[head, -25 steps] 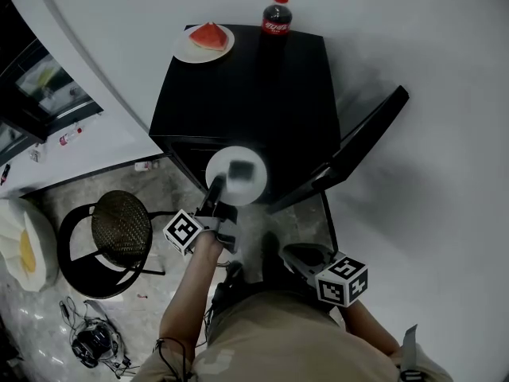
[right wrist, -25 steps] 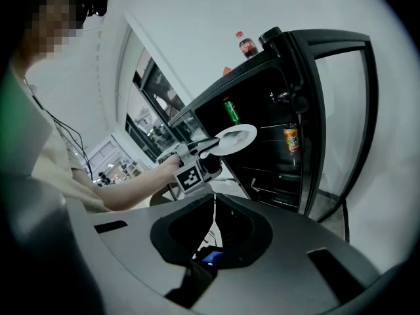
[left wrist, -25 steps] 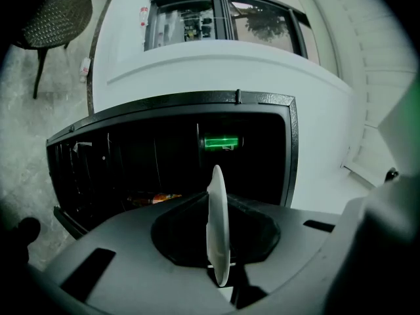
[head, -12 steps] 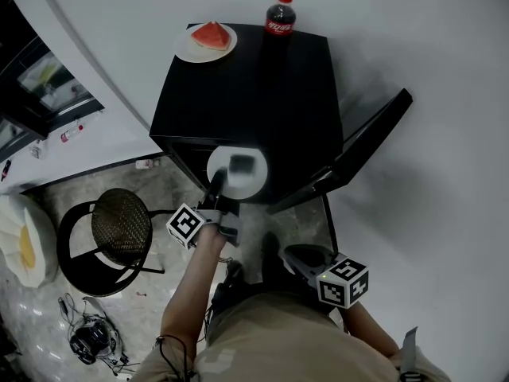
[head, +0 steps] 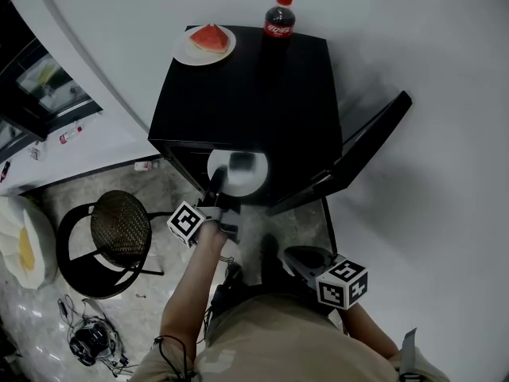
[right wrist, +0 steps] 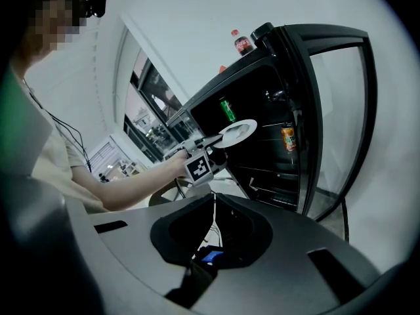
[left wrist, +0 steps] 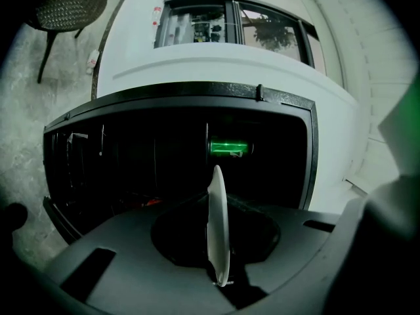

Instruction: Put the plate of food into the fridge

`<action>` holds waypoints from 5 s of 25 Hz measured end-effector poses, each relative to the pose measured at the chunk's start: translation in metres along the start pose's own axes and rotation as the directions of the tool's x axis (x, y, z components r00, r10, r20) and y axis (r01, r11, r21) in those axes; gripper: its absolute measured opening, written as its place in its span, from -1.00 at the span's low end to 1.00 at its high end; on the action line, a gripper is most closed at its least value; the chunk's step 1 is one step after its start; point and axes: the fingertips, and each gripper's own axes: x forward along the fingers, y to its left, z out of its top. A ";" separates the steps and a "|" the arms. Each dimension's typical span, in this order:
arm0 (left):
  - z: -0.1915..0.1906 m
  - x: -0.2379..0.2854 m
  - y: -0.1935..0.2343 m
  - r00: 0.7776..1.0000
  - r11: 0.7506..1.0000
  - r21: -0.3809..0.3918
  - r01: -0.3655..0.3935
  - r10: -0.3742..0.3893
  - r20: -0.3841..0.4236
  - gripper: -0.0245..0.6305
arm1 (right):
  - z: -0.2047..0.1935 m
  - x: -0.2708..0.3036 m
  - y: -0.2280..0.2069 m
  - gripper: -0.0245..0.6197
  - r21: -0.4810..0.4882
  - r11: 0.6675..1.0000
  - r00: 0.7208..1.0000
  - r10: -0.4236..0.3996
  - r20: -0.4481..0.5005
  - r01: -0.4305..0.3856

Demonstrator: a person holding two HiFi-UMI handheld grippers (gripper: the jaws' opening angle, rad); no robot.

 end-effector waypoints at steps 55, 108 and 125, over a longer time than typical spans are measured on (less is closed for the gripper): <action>0.011 0.030 0.005 0.996 0.997 -0.075 -0.009 0.016 0.090 -0.77 | 0.018 0.032 -0.003 -0.85 -0.102 0.994 0.999 0.035 -0.038 -0.039; -0.006 0.008 -0.005 0.995 0.981 0.195 -0.011 0.030 -0.094 -0.45 | 0.023 0.052 0.005 -0.85 -0.086 0.991 0.992 0.099 -0.076 -0.106; -0.003 0.016 -0.006 0.997 0.979 0.205 -0.005 0.021 -0.073 -0.76 | 0.018 0.044 0.003 -0.85 -0.058 0.995 0.995 0.082 -0.054 -0.085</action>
